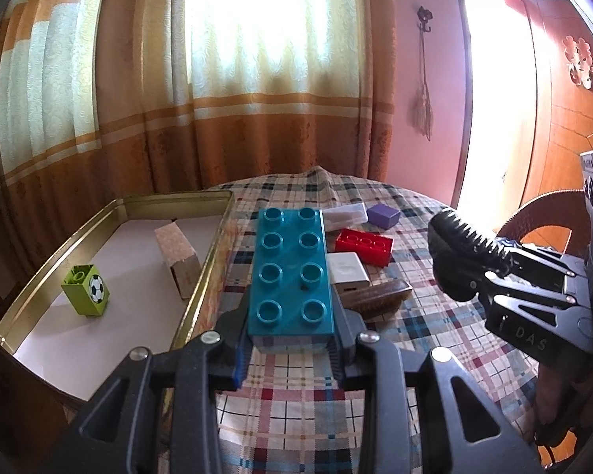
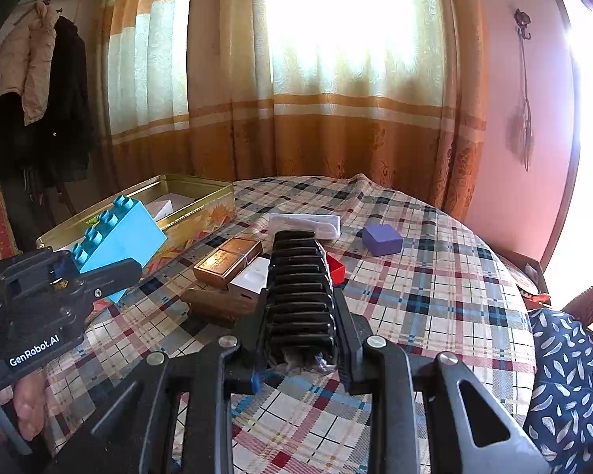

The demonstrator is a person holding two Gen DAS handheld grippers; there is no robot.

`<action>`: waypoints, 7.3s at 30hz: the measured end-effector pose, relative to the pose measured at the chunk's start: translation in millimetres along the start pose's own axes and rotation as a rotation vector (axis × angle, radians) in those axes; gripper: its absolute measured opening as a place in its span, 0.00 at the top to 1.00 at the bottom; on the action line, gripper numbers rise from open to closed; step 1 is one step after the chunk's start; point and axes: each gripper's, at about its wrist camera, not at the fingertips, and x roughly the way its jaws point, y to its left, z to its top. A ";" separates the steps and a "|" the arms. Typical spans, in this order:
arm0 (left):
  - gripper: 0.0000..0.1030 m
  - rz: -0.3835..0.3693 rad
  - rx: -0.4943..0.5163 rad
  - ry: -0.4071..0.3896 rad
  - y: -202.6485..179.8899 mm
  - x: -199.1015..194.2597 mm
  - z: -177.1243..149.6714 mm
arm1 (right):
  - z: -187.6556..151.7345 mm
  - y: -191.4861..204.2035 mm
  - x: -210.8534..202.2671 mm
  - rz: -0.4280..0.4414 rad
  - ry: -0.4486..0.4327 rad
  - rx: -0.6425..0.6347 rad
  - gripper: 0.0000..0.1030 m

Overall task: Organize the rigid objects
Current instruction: 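Lift the blue brick and black comb and carry both toward the gold tray, then open both tools to release the blue brick and black comb into the tray, then grasp the wooden brush with the right tool while the left tool grasps the copper plate, then lift the copper plate and wooden brush with both tools toward the tray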

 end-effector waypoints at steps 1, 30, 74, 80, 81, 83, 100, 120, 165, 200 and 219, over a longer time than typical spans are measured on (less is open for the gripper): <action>0.70 0.001 -0.001 -0.002 0.4 -0.3 0.1 | 0.2 -0.1 -0.2 0.000 -0.002 0.000 0.71; 0.70 0.073 0.028 -0.110 6.9 -18.7 11.7 | 1.1 8.6 -6.3 0.003 -0.034 -0.055 0.71; 0.70 0.269 -0.115 0.220 185.5 45.2 70.2 | 93.4 159.9 99.7 0.338 0.182 -0.114 0.71; 0.70 0.270 -0.110 0.267 190.7 59.2 71.2 | 89.0 169.4 106.8 0.355 0.219 -0.136 0.71; 0.70 0.270 -0.107 0.274 190.4 61.2 71.2 | 88.6 171.2 106.5 0.355 0.222 -0.138 0.71; 0.70 0.273 -0.105 0.281 191.4 63.2 71.6 | 87.6 171.8 108.3 0.354 0.232 -0.138 0.71; 0.71 0.280 -0.074 0.340 188.1 84.7 70.1 | 76.5 178.7 126.2 0.346 0.293 -0.154 0.71; 0.26 0.322 -0.081 0.317 188.3 77.2 72.4 | 78.6 178.7 120.2 0.333 0.260 -0.141 0.44; 0.07 0.069 -0.073 0.258 62.9 38.1 47.6 | 7.6 41.9 76.3 0.259 0.447 -0.198 0.84; 0.59 0.067 0.055 0.406 -19.8 136.2 46.0 | 28.0 -40.0 60.1 0.031 0.226 0.154 0.83; 0.59 0.022 -0.001 0.407 -18.6 160.5 51.6 | 25.9 -44.2 62.4 0.050 0.240 0.185 0.83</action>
